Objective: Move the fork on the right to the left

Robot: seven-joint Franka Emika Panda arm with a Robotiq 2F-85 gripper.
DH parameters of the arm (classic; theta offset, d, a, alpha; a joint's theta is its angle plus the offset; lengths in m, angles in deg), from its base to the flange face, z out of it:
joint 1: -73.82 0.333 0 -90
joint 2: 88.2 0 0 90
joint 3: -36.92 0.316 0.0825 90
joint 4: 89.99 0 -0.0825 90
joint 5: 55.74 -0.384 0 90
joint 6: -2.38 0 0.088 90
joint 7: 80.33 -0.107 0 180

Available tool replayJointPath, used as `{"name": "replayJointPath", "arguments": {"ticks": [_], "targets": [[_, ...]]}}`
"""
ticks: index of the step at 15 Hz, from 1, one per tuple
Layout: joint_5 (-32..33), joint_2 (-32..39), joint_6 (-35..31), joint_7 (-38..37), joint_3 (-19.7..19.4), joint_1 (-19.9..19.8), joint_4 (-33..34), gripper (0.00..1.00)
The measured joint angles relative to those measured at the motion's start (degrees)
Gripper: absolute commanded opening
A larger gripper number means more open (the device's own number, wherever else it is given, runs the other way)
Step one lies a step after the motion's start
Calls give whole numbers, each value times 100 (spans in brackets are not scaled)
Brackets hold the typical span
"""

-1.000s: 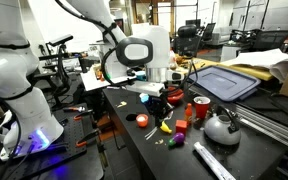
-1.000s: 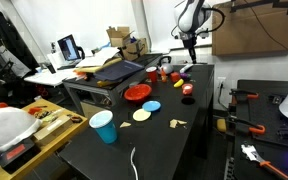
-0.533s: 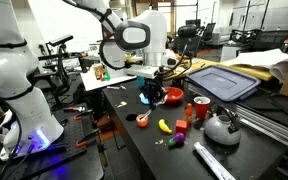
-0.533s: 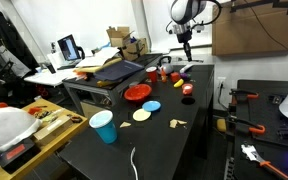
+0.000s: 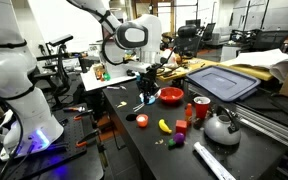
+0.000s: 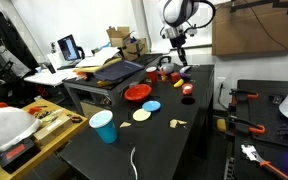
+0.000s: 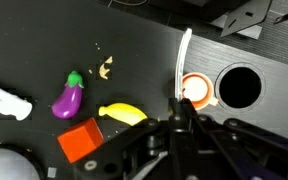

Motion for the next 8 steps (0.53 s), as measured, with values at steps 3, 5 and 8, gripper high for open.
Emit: {"name": "replayJointPath", "arguments": {"ticks": [3, 5, 8], "targets": [[2, 0, 93, -529, 126, 191, -53, 1], [9, 1, 140, -1024, 197, 363, -123, 1], [9, 2, 183, -1727, 350, 616, -246, 1]]}}
